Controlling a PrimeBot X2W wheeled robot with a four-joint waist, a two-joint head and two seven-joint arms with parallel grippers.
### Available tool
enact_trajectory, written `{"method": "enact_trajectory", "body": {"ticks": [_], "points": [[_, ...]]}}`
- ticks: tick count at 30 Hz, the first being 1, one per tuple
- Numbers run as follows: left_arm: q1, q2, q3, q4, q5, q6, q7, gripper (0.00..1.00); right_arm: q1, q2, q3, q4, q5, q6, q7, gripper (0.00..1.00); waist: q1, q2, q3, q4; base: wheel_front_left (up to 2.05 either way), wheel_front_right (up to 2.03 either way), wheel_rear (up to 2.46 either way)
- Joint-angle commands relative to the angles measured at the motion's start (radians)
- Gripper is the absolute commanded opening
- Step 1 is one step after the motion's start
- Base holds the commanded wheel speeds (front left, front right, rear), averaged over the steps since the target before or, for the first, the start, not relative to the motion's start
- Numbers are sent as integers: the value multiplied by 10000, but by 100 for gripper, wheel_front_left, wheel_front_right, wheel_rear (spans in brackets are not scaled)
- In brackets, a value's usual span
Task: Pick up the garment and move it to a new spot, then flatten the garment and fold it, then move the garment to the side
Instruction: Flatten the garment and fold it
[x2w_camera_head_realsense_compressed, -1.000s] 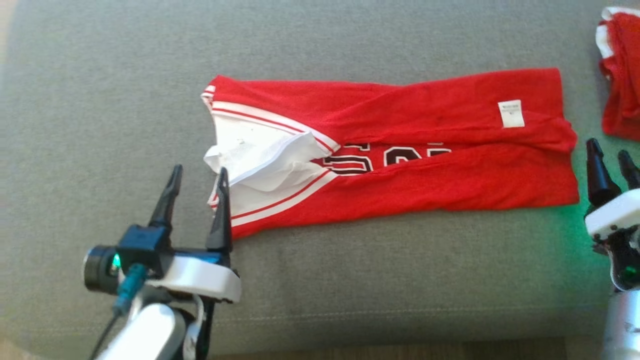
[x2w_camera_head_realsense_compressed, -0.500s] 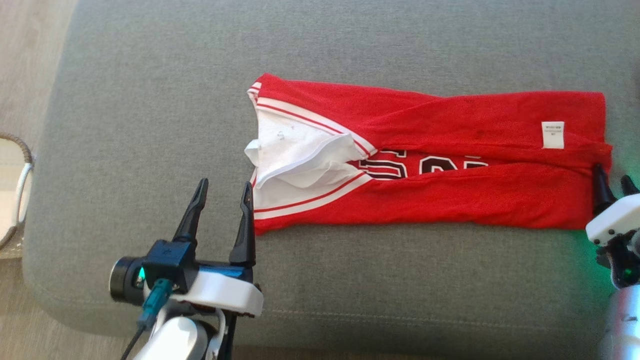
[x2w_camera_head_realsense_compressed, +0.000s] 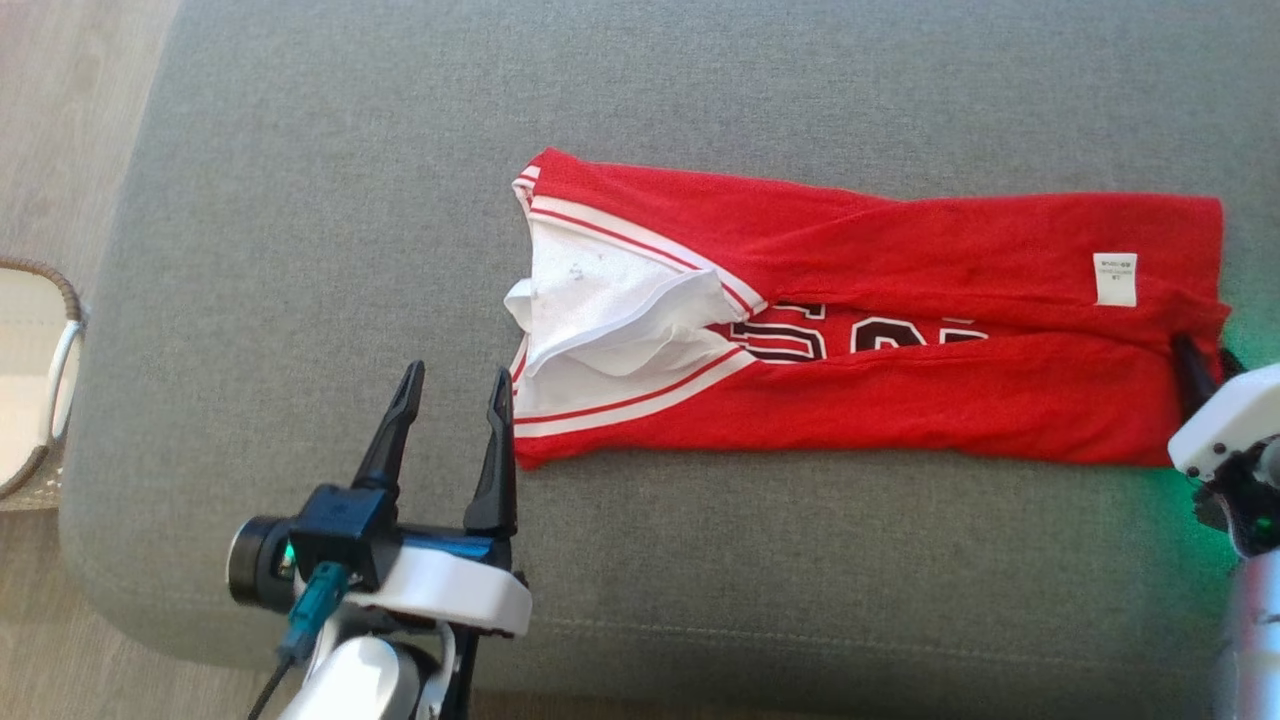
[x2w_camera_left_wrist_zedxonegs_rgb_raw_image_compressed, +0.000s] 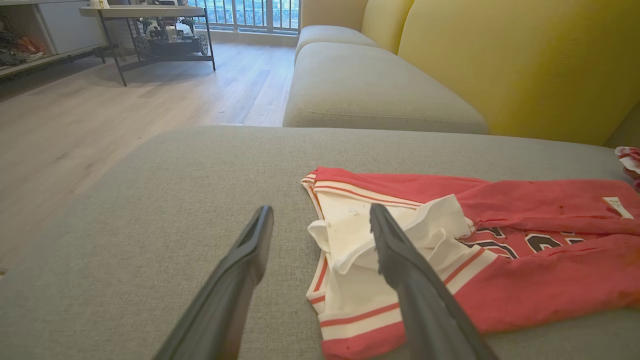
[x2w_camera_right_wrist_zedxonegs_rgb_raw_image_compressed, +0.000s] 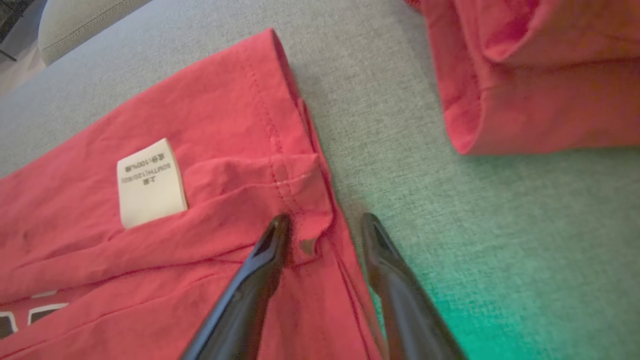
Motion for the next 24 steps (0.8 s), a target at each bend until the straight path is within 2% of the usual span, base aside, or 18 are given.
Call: {"method": "enact_trajectory", "body": {"ticks": [1,3,4,9,16,24], "points": [[-58,13,461,-300,152,-80,-118,100,481,265,584,327,111,-2,568,58,1,-1,1,-5,0,0,0],[-36,-19,540,-304,179,-133,-118,100,609,265,768,250,199,-2,766,31,1,-1,1,-26,0,0,0],[-24,-36,581,-305,187,-161,-118,100,660,265,818,178,230,-2,817,0,1,-1,3,-41,0,0,0],[38,-108,751,-269,237,-282,-118,100,841,265,961,-233,304,-2,892,0,1,-1,-73,-183,0,0,0],[138,-119,926,-253,321,-380,-118,100,980,265,901,-1232,45,-2,362,0,1,-1,-230,-521,0,0,0],[149,-37,1076,-281,465,-438,-118,100,920,186,869,-3859,-616,-2,950,0,1,-1,-285,-1219,0,0,0]]}}
